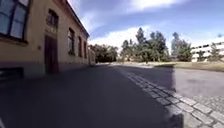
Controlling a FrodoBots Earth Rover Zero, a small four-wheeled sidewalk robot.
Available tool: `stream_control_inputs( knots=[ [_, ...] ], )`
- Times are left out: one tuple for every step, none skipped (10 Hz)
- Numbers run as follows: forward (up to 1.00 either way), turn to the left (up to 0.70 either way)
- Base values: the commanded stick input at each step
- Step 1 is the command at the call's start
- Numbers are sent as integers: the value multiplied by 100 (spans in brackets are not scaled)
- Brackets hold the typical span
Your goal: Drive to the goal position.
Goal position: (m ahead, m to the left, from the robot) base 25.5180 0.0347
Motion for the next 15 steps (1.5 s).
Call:
stream_control_inputs(
  knots=[
    [70, 0],
    [70, 0],
    [70, 0],
    [70, 0],
    [70, 0],
    [70, 0],
    [70, 0],
    [70, 0],
    [70, 0],
    [70, 0],
    [70, 0],
    [70, 0],
    [70, -4],
    [70, -7],
    [70, -1]
  ],
)
